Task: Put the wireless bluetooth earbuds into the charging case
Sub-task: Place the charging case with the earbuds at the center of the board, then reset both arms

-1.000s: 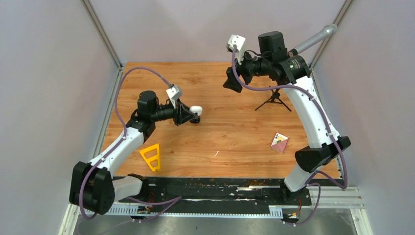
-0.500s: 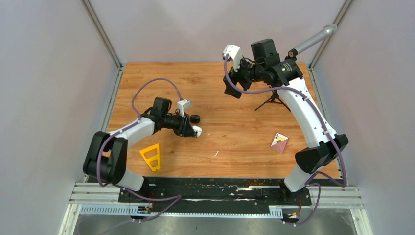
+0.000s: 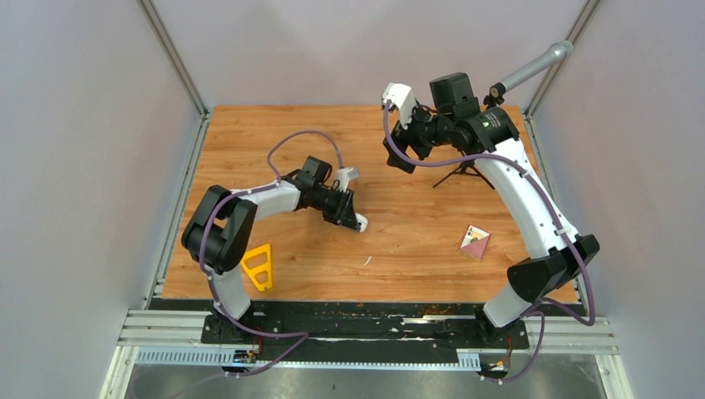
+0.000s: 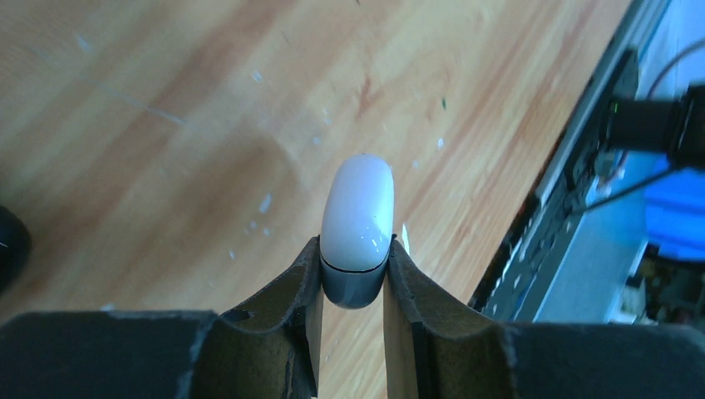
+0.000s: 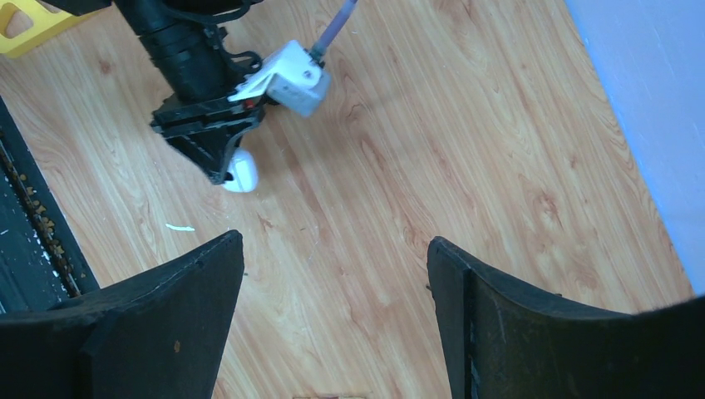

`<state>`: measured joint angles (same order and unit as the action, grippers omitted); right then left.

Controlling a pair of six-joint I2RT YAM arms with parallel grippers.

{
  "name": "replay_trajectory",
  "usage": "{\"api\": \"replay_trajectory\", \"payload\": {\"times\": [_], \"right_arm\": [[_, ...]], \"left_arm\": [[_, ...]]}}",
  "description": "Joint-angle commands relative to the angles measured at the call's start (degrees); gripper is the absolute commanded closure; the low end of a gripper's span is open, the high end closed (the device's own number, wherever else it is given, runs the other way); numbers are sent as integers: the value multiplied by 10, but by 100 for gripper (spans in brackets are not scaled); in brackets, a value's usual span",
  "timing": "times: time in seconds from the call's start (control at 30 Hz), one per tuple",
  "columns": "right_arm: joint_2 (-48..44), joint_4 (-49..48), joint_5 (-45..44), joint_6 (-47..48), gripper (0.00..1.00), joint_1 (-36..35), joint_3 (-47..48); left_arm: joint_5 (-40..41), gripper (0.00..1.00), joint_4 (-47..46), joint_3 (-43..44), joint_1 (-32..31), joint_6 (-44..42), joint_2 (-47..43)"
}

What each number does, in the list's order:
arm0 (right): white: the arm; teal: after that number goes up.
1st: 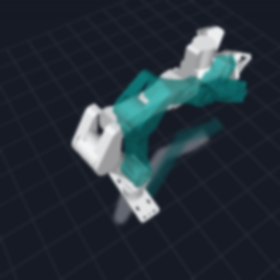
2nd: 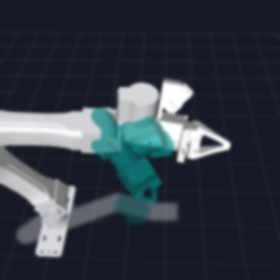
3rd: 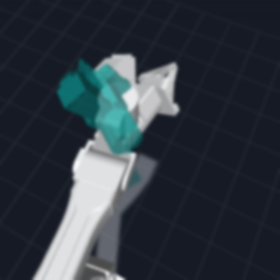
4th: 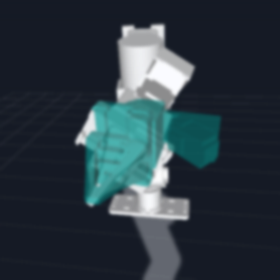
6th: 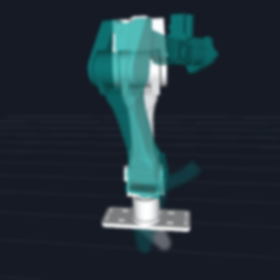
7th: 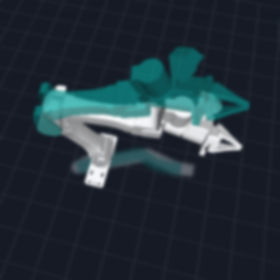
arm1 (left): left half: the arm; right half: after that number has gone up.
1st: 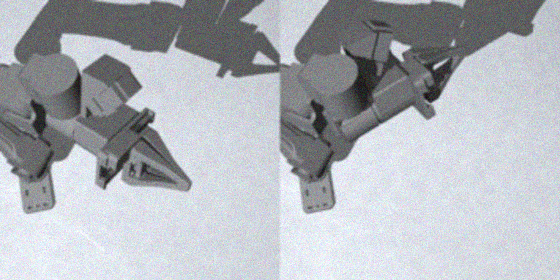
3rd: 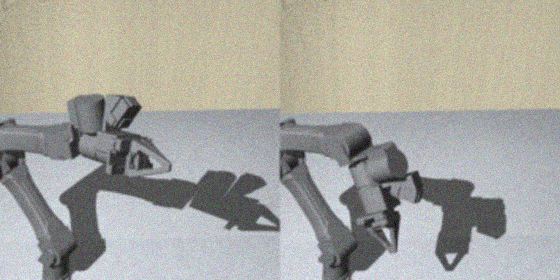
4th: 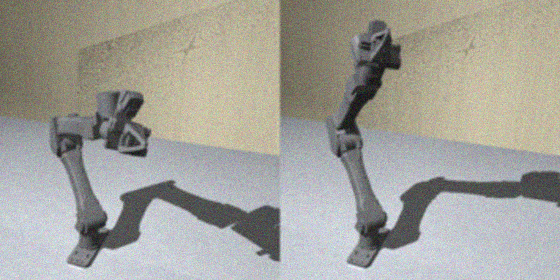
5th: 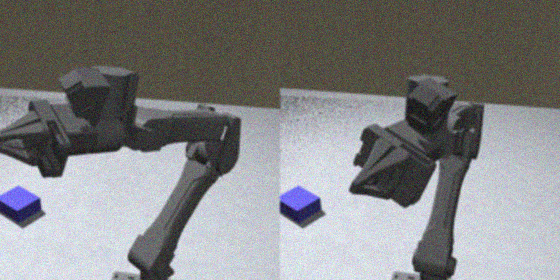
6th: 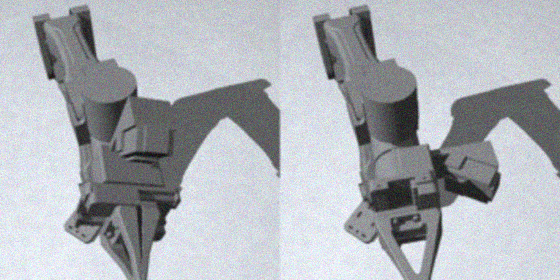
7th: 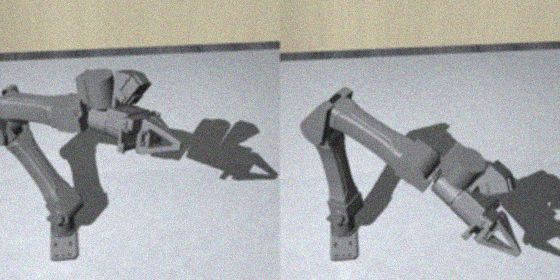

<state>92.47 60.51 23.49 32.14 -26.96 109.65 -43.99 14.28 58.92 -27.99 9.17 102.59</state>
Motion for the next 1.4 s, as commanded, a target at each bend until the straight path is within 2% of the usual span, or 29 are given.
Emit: {"api": "replay_trajectory", "payload": {"times": [0.0, 0.1, 0.2, 0.5, 0.73, 0.8, 0.93, 1.03, 1.07, 1.1, 1.2, 1.3, 1.37], "right_arm": [[-28, -14, -5, 7, 19, 0, -14], [-30, -14, -7, 7, 19, 0, -18], [-30, -14, -11, 9, 19, 0, -17], [-16, -13, -13, 10, 19, 0, -6], [2, -10, -7, 7, 19, 1, 8], [4, -8, -7, 7, 19, 1, 14], [2, -8, -7, 7, 18, 1, 17], [-5, -12, 3, 10, 18, 4, 11], [-11, -23, 6, 9, 18, 7, 4], [-19, -40, 6, -1, 18, 9, -6], [-52, -136, -49, -78, 17, 14, -61], [-86, -206, -69, -96, 13, 15, -128], [-112, -262, -93, -124, 6, 15, -192]], "left_arm": [[72, 84, -81, 52, -6, 161, 31], [113, 77, -85, 81, -11, 211, 60], [118, 71, -87, 104, -16, 232, 81], [164, 60, -27, 128, -24, 207, 87], [175, 55, -1, 131, -25, 189, 96], [180, 54, 11, 133, -25, 172, 82], [200, 45, 87, 157, -23, 103, 37], [192, 29, 140, 185, -21, 43, -7], [185, 6, 153, 197, -21, 22, -25], [183, 1, 161, 210, -21, 3, -41], [190, 0, 142, 222, -20, -54, -102], [224, 0, 116, 220, -4, -82, -164], [234, 0, 91, 208, 22, -83, -205]]}}
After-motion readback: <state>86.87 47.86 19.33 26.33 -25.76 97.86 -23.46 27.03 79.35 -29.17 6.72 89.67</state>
